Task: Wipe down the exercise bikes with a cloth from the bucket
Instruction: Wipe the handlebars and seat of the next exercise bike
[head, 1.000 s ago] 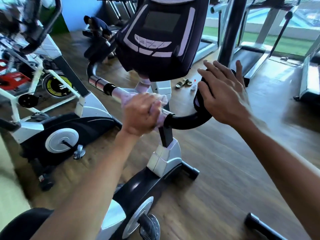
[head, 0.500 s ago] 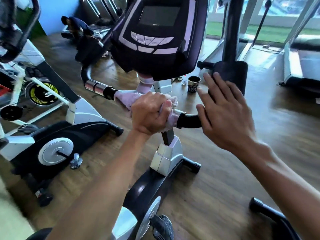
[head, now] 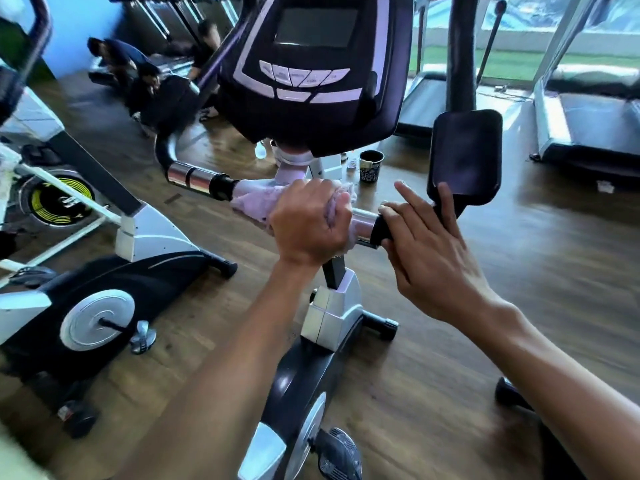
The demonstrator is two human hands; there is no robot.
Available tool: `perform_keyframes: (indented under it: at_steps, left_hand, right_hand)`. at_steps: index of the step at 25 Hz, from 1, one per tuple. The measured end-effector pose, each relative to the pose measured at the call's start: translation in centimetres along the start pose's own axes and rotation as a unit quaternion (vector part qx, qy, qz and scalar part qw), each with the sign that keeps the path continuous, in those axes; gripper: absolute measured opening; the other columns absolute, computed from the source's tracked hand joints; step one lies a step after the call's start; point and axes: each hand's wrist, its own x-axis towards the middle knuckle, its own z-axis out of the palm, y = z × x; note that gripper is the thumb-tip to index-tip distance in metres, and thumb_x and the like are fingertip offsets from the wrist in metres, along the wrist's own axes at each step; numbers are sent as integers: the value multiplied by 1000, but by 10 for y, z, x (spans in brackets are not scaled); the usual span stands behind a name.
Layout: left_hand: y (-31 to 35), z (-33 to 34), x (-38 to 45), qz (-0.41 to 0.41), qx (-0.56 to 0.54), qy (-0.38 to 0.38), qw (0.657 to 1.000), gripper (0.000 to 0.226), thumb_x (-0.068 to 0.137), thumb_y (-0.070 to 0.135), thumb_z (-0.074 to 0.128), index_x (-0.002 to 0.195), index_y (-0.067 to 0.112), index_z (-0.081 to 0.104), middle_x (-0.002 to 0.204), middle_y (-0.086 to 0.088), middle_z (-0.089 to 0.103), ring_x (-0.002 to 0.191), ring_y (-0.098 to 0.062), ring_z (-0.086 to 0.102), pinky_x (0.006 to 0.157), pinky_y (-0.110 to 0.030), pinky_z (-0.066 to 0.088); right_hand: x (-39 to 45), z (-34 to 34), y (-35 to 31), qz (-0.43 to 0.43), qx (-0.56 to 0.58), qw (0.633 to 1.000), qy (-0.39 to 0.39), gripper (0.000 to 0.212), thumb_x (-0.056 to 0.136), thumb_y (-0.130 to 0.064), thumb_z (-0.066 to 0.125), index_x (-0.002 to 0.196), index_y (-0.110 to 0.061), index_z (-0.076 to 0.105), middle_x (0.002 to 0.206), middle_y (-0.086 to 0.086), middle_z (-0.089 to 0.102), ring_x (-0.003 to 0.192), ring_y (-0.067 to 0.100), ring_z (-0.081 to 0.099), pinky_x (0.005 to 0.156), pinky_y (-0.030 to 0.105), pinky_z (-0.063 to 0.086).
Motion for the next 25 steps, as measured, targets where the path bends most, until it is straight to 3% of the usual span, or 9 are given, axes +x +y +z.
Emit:
perform_keyframes:
  at_steps: [4, 6, 7, 10, 13, 17, 20, 22, 25]
  left_hand:
    - [-9, -13, 38, 16, 28, -209, 977, 49, 94, 47, 35, 69, 17, 65, 63, -3, 60, 65, -25, 56, 57, -36, 32]
    - [0, -13, 33, -14, 7, -173, 985, 47, 96, 43, 37, 69, 16, 64, 65, -3, 63, 67, -27, 57, 58, -38, 34]
    - [6, -12, 24, -28, -2, -109, 994, 44, 97, 40, 37, 73, 17, 68, 71, -4, 68, 69, -28, 59, 61, -39, 38]
    - [41, 3, -9, -32, -8, -12, 999, 35, 98, 32, 44, 83, 14, 70, 79, -6, 70, 75, -30, 60, 69, -42, 46]
    - [79, 5, -8, -13, -16, -35, 999, 35, 98, 32, 46, 83, 13, 70, 78, -7, 69, 74, -31, 61, 68, -42, 46]
    - [44, 4, -4, 90, -29, -28, 995, 39, 97, 39, 43, 86, 15, 72, 79, -4, 71, 74, -30, 65, 63, -40, 49]
    - [60, 5, -2, -10, -7, -26, 1000, 40, 95, 36, 44, 77, 14, 72, 73, -6, 70, 73, -33, 64, 66, -39, 49]
    - [87, 7, -11, -25, 13, -29, 999, 39, 98, 35, 45, 79, 11, 69, 74, -9, 67, 74, -32, 61, 68, -42, 45]
    - [70, 3, -13, 95, -13, -22, 995, 39, 102, 40, 44, 88, 11, 66, 79, -8, 66, 74, -30, 60, 64, -41, 45]
  right_hand:
    - [-1, 5, -6, 21, 6, 1000, 9, 39, 96, -7, 52, 133, 3, 52, 139, 16, 55, 153, 29, 24, 126, 52, 0]
    - [-1, 1, -6, 12, 19, 1000, 0, 39, 97, -8, 48, 134, 2, 52, 142, 14, 54, 154, 27, 21, 127, 51, 2]
    - [-2, -3, -3, 6, 29, 1000, -3, 42, 97, -10, 44, 137, 2, 51, 146, 14, 52, 155, 25, 20, 127, 50, 3]
    - [0, -25, 19, 29, 38, 999, 10, 60, 92, -15, 38, 150, 2, 39, 162, 14, 33, 156, 23, 14, 127, 45, 13]
    - [9, -38, 44, 99, 9, 995, 16, 66, 99, -30, 31, 156, 3, 25, 167, 16, 18, 157, 23, 7, 127, 41, 9]
    - [9, -31, 54, 85, -17, 996, 6, 66, 101, -32, 29, 156, 3, 23, 167, 17, 17, 156, 25, 10, 127, 40, 7]
    - [8, -28, 54, 89, -1, 996, 13, 65, 98, -26, 33, 156, 3, 25, 166, 17, 19, 156, 26, 12, 127, 42, 7]
    - [9, -27, 53, 89, 14, 996, 18, 65, 96, -22, 34, 155, 3, 26, 166, 17, 20, 156, 26, 13, 126, 42, 7]
    - [8, -30, 59, 82, 33, 996, 0, 69, 91, -17, 35, 157, 0, 25, 167, 14, 18, 156, 25, 12, 127, 39, 5]
